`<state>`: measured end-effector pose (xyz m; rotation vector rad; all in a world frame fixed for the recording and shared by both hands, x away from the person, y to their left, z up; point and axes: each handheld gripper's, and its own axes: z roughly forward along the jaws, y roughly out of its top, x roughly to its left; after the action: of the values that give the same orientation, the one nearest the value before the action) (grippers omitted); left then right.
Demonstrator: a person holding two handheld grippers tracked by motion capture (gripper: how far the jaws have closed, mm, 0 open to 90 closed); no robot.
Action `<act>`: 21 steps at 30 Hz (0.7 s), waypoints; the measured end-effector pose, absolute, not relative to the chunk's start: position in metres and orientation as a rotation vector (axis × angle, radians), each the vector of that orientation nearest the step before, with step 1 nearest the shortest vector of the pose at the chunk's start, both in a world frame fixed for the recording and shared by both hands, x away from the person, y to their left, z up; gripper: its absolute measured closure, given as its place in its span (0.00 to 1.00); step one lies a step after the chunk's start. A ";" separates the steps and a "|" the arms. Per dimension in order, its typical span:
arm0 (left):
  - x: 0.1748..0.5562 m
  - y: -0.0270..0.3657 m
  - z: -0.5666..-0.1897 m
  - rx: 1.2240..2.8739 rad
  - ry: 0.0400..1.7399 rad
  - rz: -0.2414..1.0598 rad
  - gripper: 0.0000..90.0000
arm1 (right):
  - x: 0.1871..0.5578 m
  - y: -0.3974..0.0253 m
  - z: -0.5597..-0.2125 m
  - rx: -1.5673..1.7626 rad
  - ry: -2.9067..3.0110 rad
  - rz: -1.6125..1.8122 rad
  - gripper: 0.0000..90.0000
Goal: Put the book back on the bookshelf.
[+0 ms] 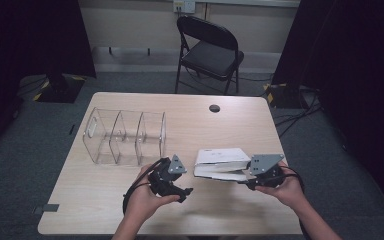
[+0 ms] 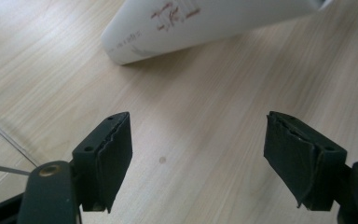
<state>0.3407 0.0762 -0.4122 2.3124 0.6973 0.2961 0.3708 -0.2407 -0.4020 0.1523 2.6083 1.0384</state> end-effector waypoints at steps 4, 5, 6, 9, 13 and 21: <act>0.342 0.079 -0.420 2.308 0.719 0.278 0.25 | 0.370 -0.242 -0.400 0.151 2.616 1.039 0.65; 0.342 0.080 -0.423 2.300 0.729 0.271 0.25 | 0.370 -0.242 -0.400 0.151 2.616 1.035 0.65; 0.342 0.081 -0.425 2.300 0.725 0.268 0.25 | 0.370 -0.242 -0.400 0.152 2.616 1.036 0.65; 0.342 0.082 -0.432 2.296 0.747 0.257 0.23 | 0.369 -0.242 -0.398 0.159 2.626 1.036 0.65; 0.344 0.085 -0.438 2.298 0.759 0.254 0.22 | 0.367 -0.241 -0.395 0.152 2.638 1.020 0.66; 0.344 0.090 -0.447 2.297 0.779 0.240 0.20 | 0.368 -0.240 -0.392 0.154 2.657 1.009 0.67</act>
<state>0.3436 0.0902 -0.4471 2.2965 0.7791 0.2401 0.3679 -0.2405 -0.3918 0.1536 2.6567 1.0092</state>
